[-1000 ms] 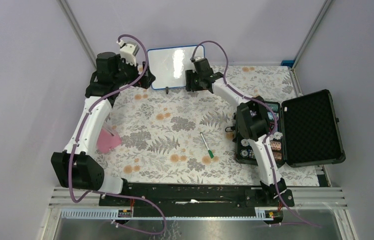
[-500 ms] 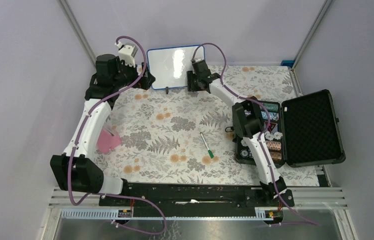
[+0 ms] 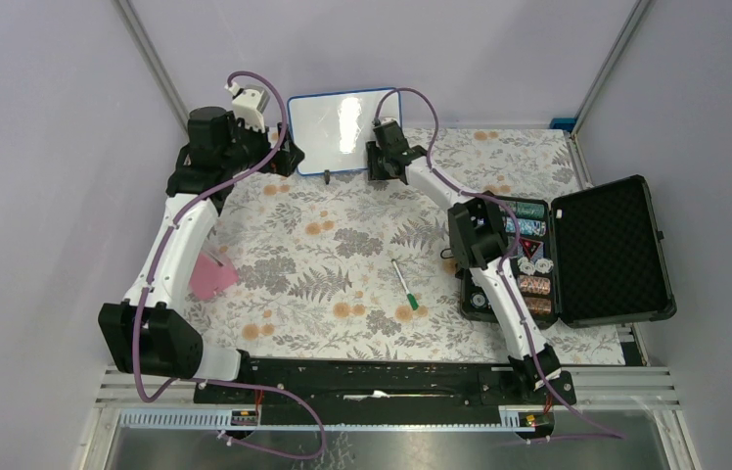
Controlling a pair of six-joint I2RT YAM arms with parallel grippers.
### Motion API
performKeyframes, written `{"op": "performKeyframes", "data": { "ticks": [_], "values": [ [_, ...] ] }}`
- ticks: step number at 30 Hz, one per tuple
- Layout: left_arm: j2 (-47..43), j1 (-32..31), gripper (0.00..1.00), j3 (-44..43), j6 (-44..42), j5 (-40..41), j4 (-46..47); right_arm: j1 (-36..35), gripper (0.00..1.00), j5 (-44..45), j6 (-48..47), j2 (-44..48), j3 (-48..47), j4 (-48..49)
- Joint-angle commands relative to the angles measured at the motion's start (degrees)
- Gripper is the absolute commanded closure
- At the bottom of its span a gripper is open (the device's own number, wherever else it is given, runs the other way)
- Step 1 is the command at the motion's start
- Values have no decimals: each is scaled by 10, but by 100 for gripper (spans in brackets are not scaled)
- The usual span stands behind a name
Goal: Write a sentence on the whiteboard
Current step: Move the whiteboard to the center of the board.
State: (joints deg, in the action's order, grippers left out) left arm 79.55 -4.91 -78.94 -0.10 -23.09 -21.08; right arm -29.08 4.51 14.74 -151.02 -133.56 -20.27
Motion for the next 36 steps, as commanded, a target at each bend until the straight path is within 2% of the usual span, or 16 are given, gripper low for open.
{"op": "performKeyframes", "data": {
  "ticks": [1,8,12,19,21,25,36],
  "values": [
    [-16,3,6,7,5,-9,18,1,50,27,-12,-13,-40,5],
    [-17,3,5,7,5,-13,11,1,57,34,-24,-26,-55,12],
    [-18,3,5,8,5,-12,9,1,65,27,-24,-23,-53,12],
    [-22,3,4,11,5,-11,5,1,89,18,-33,8,-7,13],
    [-23,3,1,11,5,-10,1,1,100,10,-34,24,16,13],
    [-27,4,1,11,8,-13,-10,1,100,-14,-38,66,87,29],
    [-36,3,1,6,52,17,-37,-9,100,-77,-71,238,377,163]
  ]
}}
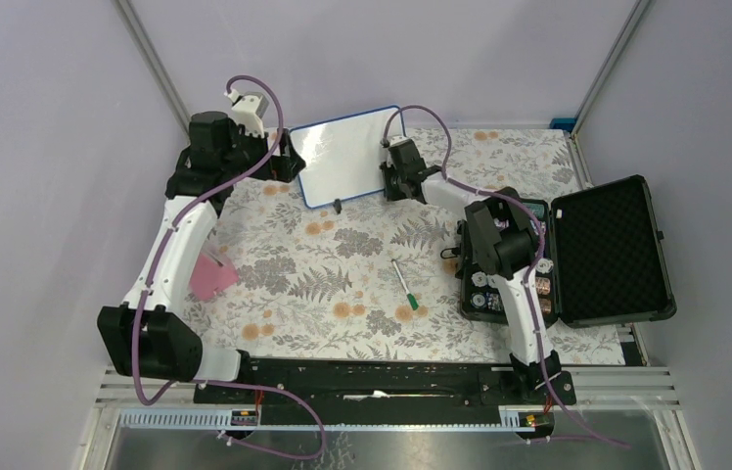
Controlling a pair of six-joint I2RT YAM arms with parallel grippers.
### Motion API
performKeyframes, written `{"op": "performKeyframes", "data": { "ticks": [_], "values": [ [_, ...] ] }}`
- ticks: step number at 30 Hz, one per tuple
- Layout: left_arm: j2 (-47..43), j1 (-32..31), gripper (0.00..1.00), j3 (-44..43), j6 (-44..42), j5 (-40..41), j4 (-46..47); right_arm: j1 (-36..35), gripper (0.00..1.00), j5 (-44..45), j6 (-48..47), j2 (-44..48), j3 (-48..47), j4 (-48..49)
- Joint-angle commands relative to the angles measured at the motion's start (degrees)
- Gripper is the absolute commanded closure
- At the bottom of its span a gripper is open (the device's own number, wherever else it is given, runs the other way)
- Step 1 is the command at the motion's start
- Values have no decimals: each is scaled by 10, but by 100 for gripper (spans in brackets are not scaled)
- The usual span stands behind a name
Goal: Write a sentence on the whiteboard
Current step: Move the whiteboard to the center of the board.
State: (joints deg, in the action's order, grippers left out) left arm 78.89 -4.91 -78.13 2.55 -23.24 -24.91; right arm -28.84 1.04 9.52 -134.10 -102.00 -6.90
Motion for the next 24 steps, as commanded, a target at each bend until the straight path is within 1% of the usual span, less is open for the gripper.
{"op": "performKeyframes", "data": {
  "ticks": [1,7,12,18,21,24],
  "values": [
    [-32,5,1,1,31,20,1,-14,100,-44,-21,80,89,36],
    [-52,6,1,19,87,43,2,-33,100,-43,-30,151,204,85],
    [-70,8,1,32,94,39,5,-57,100,-7,-30,198,276,105],
    [-83,8,1,42,101,35,6,-85,100,51,6,240,334,107],
    [-86,8,1,48,101,35,6,-103,100,58,21,251,354,108],
    [-90,8,1,52,101,33,6,-123,100,51,15,256,372,115]
  ]
}}
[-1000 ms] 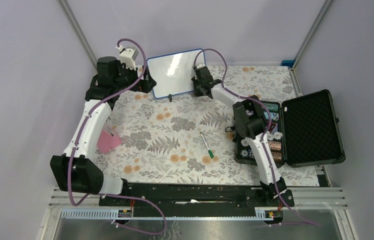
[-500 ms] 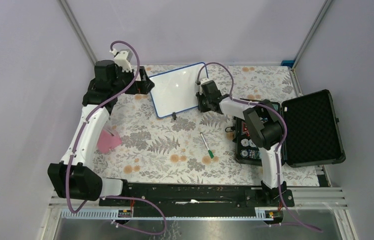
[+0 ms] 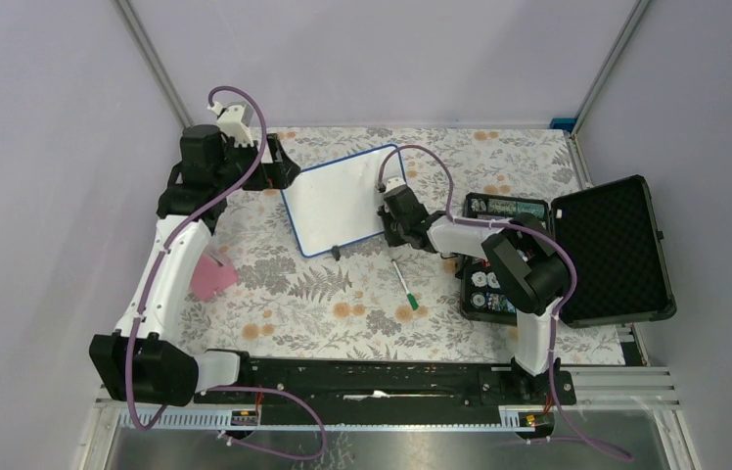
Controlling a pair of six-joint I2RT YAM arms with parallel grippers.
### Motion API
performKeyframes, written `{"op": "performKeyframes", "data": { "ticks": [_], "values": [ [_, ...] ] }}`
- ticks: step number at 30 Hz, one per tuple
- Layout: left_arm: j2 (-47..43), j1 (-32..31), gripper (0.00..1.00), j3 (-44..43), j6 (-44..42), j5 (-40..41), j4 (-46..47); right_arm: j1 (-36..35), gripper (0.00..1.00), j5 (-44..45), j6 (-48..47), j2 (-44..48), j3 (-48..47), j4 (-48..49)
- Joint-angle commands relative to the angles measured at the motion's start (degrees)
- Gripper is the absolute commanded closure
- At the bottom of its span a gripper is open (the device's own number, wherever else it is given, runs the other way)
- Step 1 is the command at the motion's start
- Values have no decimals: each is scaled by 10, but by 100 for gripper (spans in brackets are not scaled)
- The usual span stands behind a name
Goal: Write a sentence on the whiteboard
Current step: Move the whiteboard to the center of the board, then pick up the whiteboard marker from the center of the board.
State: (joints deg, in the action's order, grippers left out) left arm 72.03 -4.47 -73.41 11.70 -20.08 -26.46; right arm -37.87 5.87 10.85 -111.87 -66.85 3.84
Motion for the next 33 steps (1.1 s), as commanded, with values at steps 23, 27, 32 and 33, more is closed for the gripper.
{"op": "performKeyframes", "data": {
  "ticks": [23,27,32,33],
  "values": [
    [-34,3,1,18,2,-14,21,-64,37,-64,-54,98,48,-3],
    [-36,3,1,5,-10,-25,16,-63,28,-99,-79,147,54,-29],
    [-37,3,1,-7,-26,-32,2,-62,31,-107,-129,200,81,-112],
    [-38,3,1,-6,-27,-35,2,-61,33,-105,-133,210,96,-120]
  ]
}}
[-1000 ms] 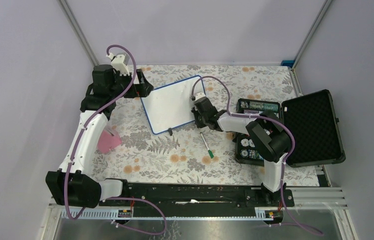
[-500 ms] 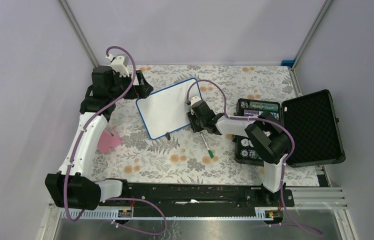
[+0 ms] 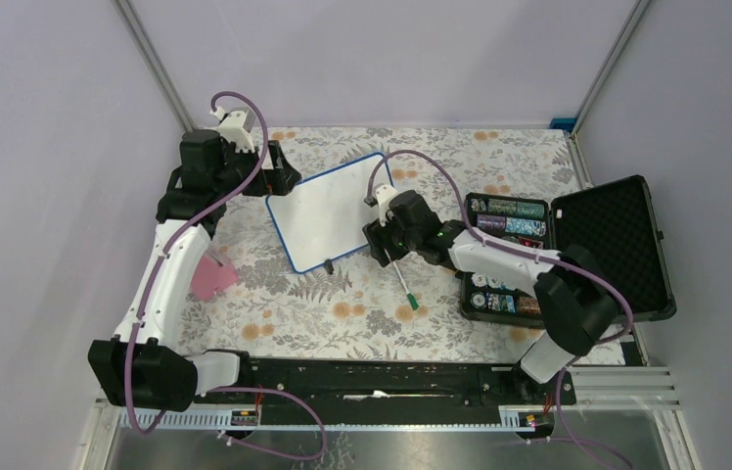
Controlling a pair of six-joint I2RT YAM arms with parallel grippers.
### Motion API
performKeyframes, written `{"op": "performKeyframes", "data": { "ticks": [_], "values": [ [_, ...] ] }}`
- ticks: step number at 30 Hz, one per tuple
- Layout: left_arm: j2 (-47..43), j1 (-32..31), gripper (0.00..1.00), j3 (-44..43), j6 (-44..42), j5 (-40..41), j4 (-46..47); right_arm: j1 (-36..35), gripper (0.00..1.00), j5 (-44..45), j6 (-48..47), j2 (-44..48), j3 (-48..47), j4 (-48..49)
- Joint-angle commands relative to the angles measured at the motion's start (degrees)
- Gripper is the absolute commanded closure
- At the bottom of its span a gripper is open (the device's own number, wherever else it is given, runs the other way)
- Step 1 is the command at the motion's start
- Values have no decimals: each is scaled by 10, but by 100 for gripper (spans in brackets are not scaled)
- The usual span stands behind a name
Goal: Write a sentence on the whiteboard
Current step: Pick up the whiteboard marker from the center of the board.
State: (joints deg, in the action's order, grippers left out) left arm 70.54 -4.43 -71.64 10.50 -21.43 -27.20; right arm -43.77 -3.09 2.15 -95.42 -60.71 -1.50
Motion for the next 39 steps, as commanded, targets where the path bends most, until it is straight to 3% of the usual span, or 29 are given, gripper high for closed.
{"op": "performKeyframes", "data": {
  "ticks": [1,9,27,36,39],
  "values": [
    [-25,3,1,-21,-16,-27,9,-3,34,-11,-47,55,49,-77],
    [-43,2,1,-7,-4,-61,26,-2,36,-5,-40,27,50,-133],
    [-52,2,1,13,-9,-40,29,-2,67,20,-25,-122,-72,-242],
    [-52,2,1,8,-9,-40,22,-3,73,28,3,-146,-74,-261],
    [-48,2,1,3,-3,-46,19,-3,85,28,6,-145,-82,-273]
  ]
}}
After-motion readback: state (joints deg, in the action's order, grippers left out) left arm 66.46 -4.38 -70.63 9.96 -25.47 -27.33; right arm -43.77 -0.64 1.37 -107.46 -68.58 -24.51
